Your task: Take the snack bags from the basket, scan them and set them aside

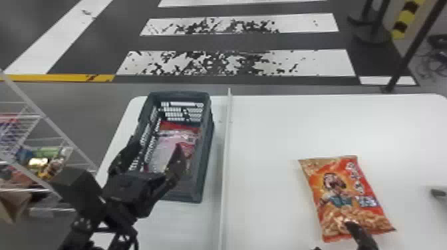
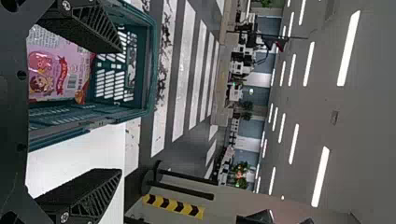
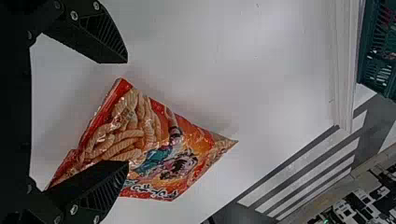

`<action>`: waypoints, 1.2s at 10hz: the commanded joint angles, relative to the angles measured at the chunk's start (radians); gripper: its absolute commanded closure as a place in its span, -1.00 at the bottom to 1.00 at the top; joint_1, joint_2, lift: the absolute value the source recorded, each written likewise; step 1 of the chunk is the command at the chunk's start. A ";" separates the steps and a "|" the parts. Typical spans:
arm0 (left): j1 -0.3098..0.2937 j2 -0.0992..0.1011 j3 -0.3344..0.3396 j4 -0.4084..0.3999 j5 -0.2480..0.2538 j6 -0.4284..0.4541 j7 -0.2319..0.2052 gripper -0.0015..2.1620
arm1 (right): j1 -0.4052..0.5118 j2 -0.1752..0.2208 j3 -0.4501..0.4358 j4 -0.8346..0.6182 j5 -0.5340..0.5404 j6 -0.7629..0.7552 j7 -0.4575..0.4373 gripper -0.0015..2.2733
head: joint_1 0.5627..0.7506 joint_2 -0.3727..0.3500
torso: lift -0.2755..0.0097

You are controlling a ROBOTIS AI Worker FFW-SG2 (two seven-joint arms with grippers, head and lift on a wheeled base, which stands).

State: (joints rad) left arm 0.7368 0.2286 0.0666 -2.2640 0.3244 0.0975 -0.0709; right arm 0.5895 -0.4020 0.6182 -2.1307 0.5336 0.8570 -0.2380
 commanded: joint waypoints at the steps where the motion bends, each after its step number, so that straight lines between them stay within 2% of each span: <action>1: 0.003 0.000 0.005 0.001 0.022 0.000 -0.012 -0.92 | -0.034 0.012 0.031 0.041 0.002 0.001 -0.007 -0.85 | 0.41 0.42 | 0.41; 4: 0.004 0.009 0.012 0.004 0.048 0.000 -0.030 -0.92 | -0.063 0.017 0.048 0.084 0.029 0.004 -0.049 -0.85 | 0.41 0.47 | 0.41; 6: 0.004 0.015 0.021 0.008 0.073 0.006 -0.049 -0.92 | -0.099 0.022 0.058 0.106 0.055 0.087 -0.069 -0.81 | 0.41 0.40 | 0.41; 9: -0.007 0.015 0.022 0.017 0.082 0.018 -0.063 -0.92 | -0.132 0.023 0.078 0.127 0.054 0.146 -0.066 -0.81 | 0.41 0.29 | 0.41; 12: -0.011 0.011 0.018 0.020 0.085 0.025 -0.067 -0.92 | -0.142 0.025 0.092 0.130 0.055 0.149 -0.066 -0.81 | 0.41 0.28 | 0.41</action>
State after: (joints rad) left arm 0.7268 0.2407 0.0849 -2.2442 0.4081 0.1188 -0.1377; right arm 0.4518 -0.3787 0.7087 -2.0015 0.5888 1.0033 -0.3039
